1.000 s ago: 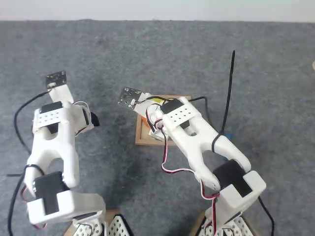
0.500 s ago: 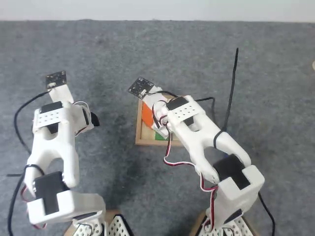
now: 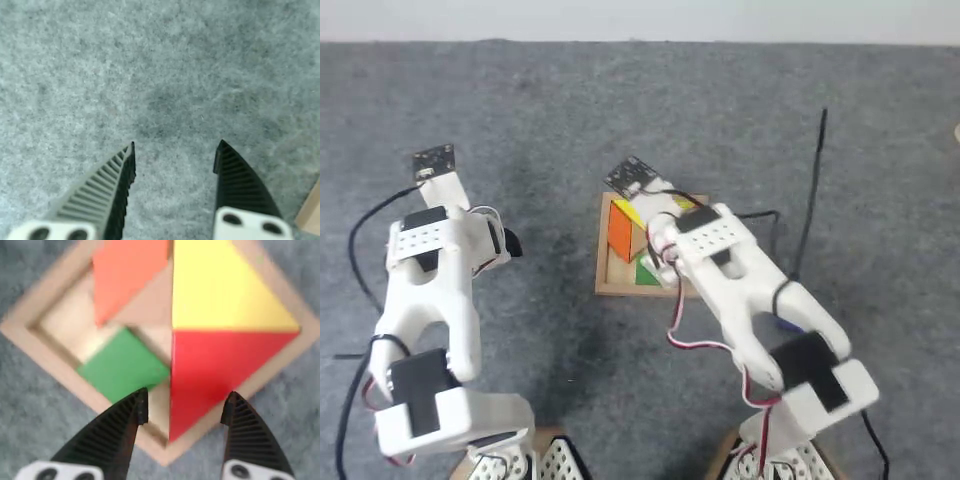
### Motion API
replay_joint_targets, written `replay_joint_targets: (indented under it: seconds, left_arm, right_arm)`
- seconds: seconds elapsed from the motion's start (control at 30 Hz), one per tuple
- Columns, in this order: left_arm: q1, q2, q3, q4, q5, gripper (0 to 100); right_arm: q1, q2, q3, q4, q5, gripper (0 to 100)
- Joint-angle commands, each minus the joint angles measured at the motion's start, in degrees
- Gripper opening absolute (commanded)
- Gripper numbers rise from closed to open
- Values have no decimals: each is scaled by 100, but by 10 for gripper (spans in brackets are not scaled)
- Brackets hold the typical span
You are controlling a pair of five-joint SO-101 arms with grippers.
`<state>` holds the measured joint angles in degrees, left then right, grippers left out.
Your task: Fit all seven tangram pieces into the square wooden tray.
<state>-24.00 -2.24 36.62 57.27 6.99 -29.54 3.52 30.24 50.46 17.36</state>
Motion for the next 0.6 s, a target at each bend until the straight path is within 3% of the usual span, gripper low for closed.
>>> replay_joint_targets:
  seconds: [0.0,0.13,0.57]
  left_arm:
    - [53,-53,-207,35,26,253]
    - [53,-53,-207,35,26,253]
    - [26,-53,-207,26,26,253]
  right_arm:
    - [286,-382,185,4,132,248]
    - [338,-136,193,4,132,248]
    - [-681,66,176,-286,132,248]
